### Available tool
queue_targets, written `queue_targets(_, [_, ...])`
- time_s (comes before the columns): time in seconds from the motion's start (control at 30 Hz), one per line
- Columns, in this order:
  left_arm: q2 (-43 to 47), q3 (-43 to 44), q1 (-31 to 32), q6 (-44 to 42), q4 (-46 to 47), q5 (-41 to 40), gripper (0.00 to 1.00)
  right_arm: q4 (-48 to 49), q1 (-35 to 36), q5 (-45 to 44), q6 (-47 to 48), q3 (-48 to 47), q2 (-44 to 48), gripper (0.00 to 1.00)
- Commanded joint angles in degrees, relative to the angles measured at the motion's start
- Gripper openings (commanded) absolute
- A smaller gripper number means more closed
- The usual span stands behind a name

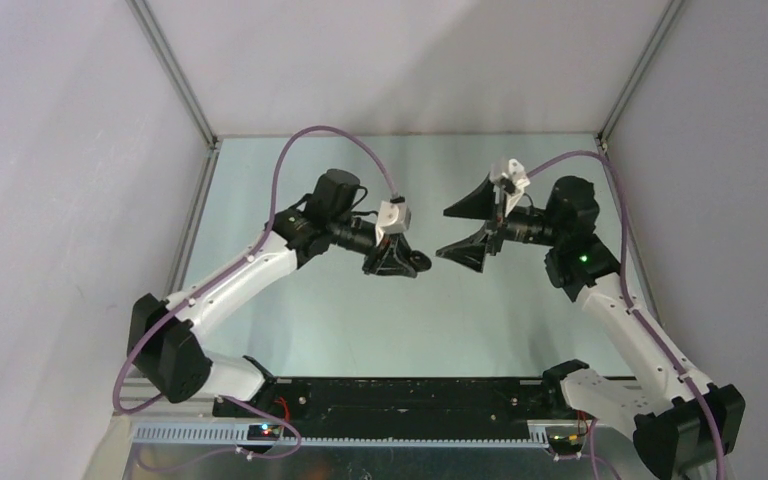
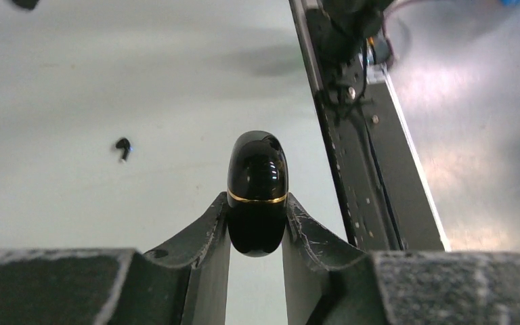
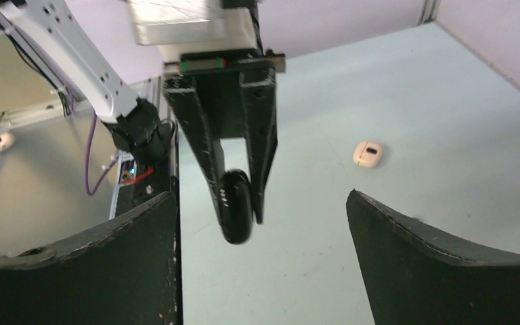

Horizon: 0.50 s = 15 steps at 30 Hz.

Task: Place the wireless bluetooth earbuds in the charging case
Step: Pick up the charging case at the center of the board, then open the charging case.

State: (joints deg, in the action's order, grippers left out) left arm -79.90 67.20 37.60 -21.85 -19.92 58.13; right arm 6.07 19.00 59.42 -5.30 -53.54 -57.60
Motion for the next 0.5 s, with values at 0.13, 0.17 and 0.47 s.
queue_targets(0.13, [5.5,0.8,0.0,-23.6,-21.4,1.7,0.01,-8.6,7.1,-7.4,13.0,-0.6,-3.1,0.99])
queue_targets(0.17, [5.6,0.9,0.0,-23.6,-21.4,2.1,0.01,-8.8,7.9,-7.3,13.2,-0.6,-3.4,1.0])
queue_targets(0.47, [5.4,-2.8,0.0,-12.1,-9.8,4.3,0.0,-10.0,10.9,-4.0,16.6,2.3,-2.1,1.0])
